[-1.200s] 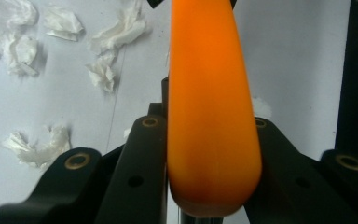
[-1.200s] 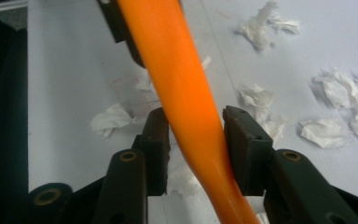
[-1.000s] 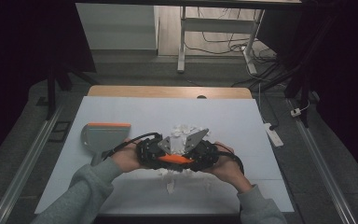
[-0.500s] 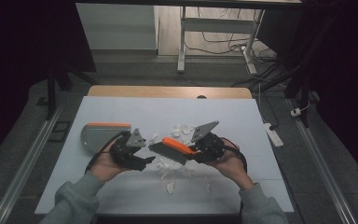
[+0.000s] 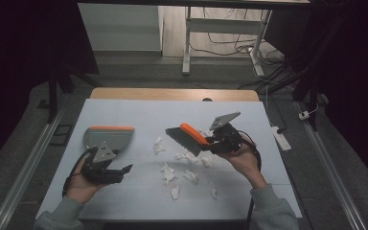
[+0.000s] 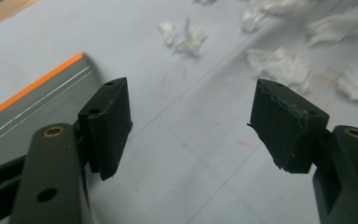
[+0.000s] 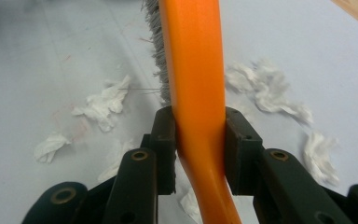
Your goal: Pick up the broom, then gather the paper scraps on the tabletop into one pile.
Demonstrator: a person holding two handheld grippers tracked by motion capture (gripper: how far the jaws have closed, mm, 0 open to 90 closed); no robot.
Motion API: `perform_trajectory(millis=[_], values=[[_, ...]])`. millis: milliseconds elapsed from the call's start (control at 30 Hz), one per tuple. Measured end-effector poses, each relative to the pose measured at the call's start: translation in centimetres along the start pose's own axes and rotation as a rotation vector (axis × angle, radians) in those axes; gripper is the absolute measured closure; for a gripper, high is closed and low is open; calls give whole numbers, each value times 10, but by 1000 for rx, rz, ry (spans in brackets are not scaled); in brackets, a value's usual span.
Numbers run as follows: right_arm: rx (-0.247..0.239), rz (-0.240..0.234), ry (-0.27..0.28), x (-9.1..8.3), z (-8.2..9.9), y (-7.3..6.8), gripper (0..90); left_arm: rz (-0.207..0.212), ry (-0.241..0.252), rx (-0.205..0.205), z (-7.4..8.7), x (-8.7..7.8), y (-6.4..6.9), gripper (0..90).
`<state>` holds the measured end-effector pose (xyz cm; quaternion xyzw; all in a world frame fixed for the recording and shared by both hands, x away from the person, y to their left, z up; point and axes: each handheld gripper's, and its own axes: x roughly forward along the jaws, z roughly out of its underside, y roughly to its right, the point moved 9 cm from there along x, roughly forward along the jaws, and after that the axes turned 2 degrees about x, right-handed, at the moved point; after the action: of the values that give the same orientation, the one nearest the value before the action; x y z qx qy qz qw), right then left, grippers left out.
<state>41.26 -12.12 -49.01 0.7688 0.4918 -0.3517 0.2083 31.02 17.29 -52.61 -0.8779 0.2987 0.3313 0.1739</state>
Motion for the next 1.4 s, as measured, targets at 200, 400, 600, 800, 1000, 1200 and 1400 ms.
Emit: perform_trajectory(millis=[200, 400, 600, 800, 1000, 1200, 1400], values=[[40, 43, 19, -5, 4, 14, 692, -15, 0, -17, 16, -2, -6, 294], [66, 82, 28, -10, 8, 22, 694, -11, -1, -28, 19, 3, -7, 291], [86, 129, 39, -17, 11, 31, 694, 2, -15, -19, 23, 9, -6, 285], [105, 173, 42, -24, 16, 44, 694, 15, -14, -17, 25, 9, -9, 287], [113, 209, 21, -22, 16, 57, 694, 8, -7, -17, 25, 4, -16, 287], [117, 282, -41, -17, 5, 85, 694, 20, -6, -37, 30, 7, -19, 286], [149, 339, -145, -8, 6, 116, 694, 21, -7, -41, 33, 7, -19, 281]])
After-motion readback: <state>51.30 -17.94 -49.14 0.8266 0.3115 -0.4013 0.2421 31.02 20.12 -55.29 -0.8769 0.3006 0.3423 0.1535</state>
